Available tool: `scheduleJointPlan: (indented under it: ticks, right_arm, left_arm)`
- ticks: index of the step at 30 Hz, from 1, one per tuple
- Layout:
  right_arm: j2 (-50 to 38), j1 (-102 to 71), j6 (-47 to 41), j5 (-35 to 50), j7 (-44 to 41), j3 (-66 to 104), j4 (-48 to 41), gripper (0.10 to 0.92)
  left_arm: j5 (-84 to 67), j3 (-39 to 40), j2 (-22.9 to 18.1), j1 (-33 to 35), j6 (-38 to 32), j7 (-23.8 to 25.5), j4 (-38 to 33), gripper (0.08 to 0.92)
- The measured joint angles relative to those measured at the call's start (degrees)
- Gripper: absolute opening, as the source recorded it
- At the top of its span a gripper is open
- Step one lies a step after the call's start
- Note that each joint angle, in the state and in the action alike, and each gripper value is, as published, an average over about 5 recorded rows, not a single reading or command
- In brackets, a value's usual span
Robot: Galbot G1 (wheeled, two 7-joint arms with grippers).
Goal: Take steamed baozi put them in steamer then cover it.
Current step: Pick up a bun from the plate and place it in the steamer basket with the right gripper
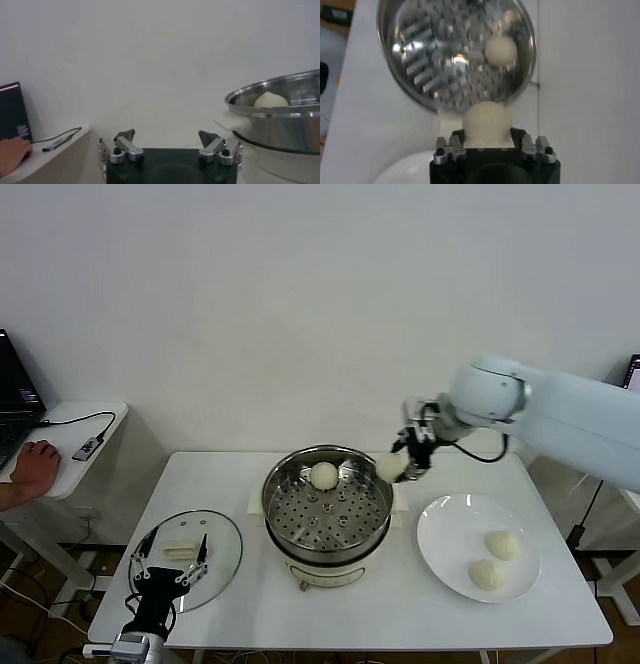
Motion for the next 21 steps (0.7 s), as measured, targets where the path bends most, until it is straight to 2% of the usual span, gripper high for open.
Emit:
scheduleJointPlan:
  ticks: [10,21]
  right_arm:
    - [12.6,-4.3,-4.1,4.2,4.5,-0.3,-7.1,0.585]
    - [22.1,-9.8,-6.1,5.1,7.8,0.5,-13.9,0.586]
  left_arm:
    - [0.0,-1.1,-0.7,0.5,-0.5,-0.1,-0.5,0.823]
    - [0.1,-1.6,-0.8,0.7,-1.1,-0.2,-0.3,0.823]
